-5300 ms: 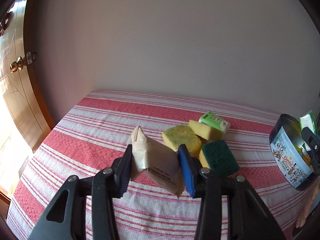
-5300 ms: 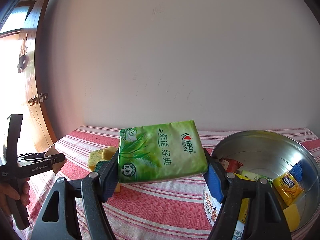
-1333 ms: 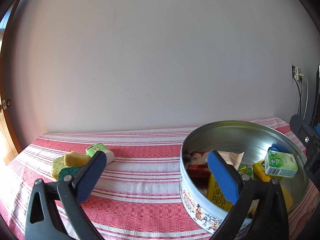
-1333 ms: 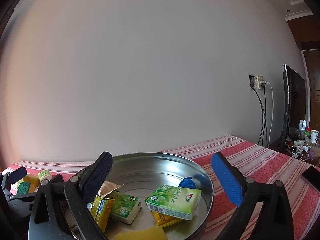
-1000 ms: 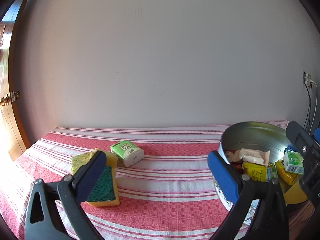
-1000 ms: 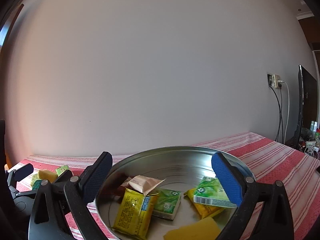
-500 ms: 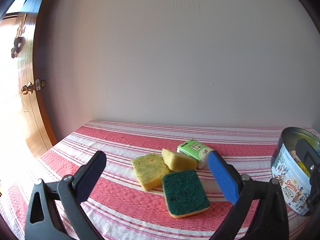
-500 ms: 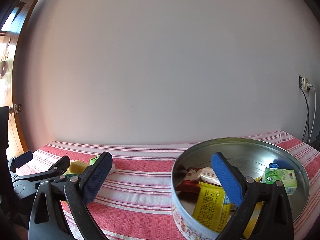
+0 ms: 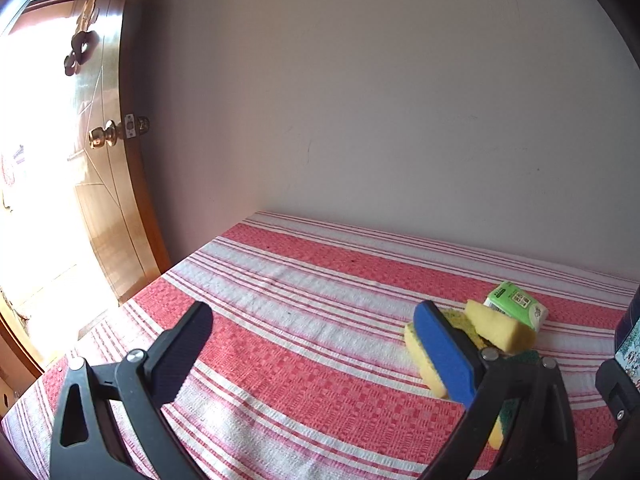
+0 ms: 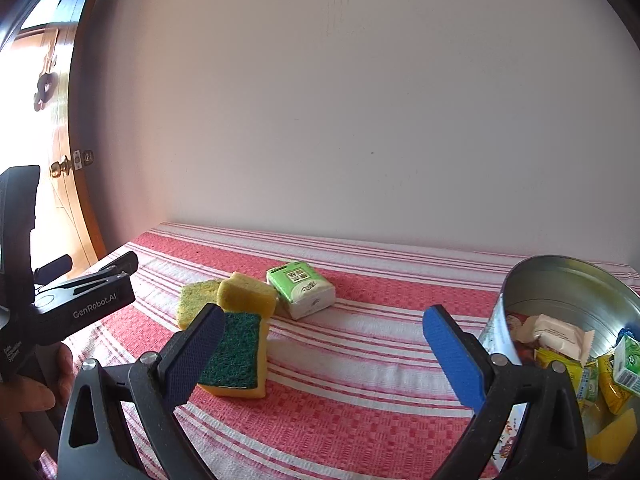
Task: Organize objects
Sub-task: 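Grasp the green-sided sponge with the right tool while the left tool grasps the yellow sponge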
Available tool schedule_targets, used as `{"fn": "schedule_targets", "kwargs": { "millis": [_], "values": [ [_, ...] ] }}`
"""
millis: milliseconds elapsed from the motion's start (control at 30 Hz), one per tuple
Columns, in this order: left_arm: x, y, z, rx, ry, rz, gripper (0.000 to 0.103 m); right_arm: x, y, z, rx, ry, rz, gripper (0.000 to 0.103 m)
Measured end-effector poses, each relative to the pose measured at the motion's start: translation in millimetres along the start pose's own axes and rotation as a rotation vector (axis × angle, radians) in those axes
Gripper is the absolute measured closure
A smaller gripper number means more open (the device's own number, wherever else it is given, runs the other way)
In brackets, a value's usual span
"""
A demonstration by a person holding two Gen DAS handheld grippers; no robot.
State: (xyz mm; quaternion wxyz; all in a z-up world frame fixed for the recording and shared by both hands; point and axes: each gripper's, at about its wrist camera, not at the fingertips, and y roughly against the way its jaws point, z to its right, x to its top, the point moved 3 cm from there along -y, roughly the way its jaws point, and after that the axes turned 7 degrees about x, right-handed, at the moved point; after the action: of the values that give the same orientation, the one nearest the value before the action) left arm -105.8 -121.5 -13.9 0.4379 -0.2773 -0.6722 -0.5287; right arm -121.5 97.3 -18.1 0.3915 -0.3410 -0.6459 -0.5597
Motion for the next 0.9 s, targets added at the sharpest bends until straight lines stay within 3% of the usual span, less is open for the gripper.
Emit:
{"fn": "schedule_targets", "kwargs": {
  "millis": [167, 333, 433, 533, 700, 767, 900],
  "values": [
    [-2, -10, -4, 0.009, 0.004, -0.043, 0.002, -6, -32, -24, 0.061, 0.019, -0.142, 0.003],
    [-3, -18, -4, 0.004, -0.005, -0.082, 0.002, -21, -73, -44, 0.104, 0.066, -0.315, 0.028],
    [-4, -21, -3, -0.011, -0.010, -0.096, 0.002, -24, -78, -50, 0.135, 0.064, -0.340, 0.035],
    [-4, -24, 0, -0.025, -0.023, -0.110, 0.001, -26, -74, -49, 0.162, 0.055, -0.340, 0.041],
    [-5, -26, -1, -0.032, -0.020, -0.124, 0.001, -31, -60, -27, 0.242, -0.074, -0.326, 0.046],
    [-5, -25, 0, -0.036, -0.024, -0.122, 0.001, -30, -46, -19, 0.255, -0.094, -0.280, 0.046],
    [-6, -22, 9, -0.043, -0.065, -0.115, 0.001, -22, -9, -12, 0.179, -0.015, -0.141, 0.046]
  ]
}}
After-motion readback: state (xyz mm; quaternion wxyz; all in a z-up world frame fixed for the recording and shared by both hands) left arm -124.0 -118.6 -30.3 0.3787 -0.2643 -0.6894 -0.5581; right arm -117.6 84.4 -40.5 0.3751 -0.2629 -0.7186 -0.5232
